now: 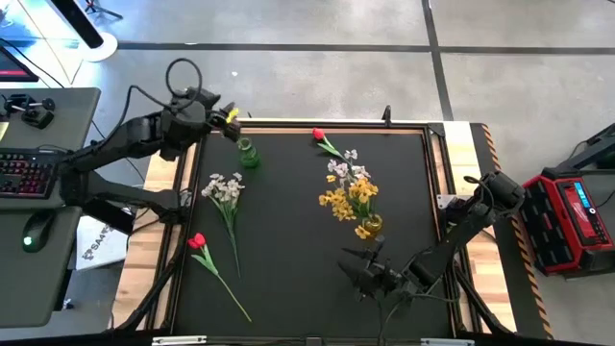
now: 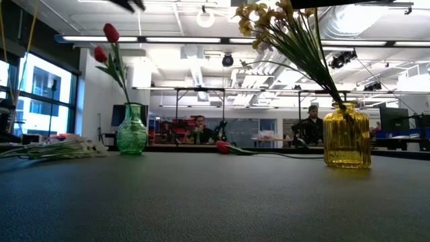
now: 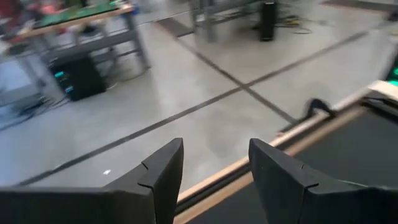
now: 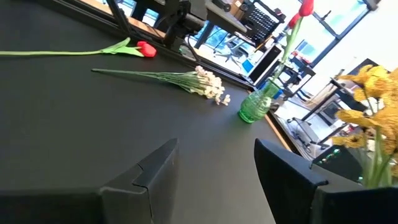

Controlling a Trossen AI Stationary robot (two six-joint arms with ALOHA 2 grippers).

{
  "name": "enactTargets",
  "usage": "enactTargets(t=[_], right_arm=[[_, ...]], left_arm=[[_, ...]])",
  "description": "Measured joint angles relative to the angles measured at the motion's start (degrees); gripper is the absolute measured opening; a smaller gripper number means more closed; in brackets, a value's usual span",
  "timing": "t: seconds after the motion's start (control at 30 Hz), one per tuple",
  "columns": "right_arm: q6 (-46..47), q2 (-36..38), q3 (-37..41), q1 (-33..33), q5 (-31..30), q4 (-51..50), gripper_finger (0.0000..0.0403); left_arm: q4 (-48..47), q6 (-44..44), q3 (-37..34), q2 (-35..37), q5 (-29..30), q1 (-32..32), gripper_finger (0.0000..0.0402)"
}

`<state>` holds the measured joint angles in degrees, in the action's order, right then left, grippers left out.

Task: Sort flowers into vase by color
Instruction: Put the bottom red tulip in the green vase

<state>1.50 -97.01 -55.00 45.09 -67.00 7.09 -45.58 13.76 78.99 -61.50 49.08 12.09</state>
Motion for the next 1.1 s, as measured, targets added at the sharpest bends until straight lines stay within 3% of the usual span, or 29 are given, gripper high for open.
enactTargets(t=[0.17, 0.33, 0.6, 0.83, 1.1], right_arm=[[0.00, 0.00, 0.00, -0.79, 2.35, -0.08, 0.0195], [0.02, 0.02, 0.00, -0.86, 2.82, -1.14, 0.0195], [-0.44, 0.02, 0.00, -0.82, 3.01, -3.21, 0.0195], [-1.57, 0.02, 0.00, -2.04, 3.23, -4.31, 0.0195], [-10.49, 0.02, 0.00, -5.02, 13.02, -0.92, 0.0195]], left_arm=[[-5.57, 1.01, 7.39, -7.73, 2.42, -10.44, 0.0156], [-17.51, 11.55, 12.38, -15.84, 2.23, -20.08, 0.0136], [-29.91, 34.52, 12.56, -27.09, -4.42, -33.09, 0.0118], [-31.28, 47.95, 12.56, -37.16, -8.92, -41.36, 0.0115], [-31.19, 68.47, 12.56, -45.52, -19.39, -49.28, 0.0115]])
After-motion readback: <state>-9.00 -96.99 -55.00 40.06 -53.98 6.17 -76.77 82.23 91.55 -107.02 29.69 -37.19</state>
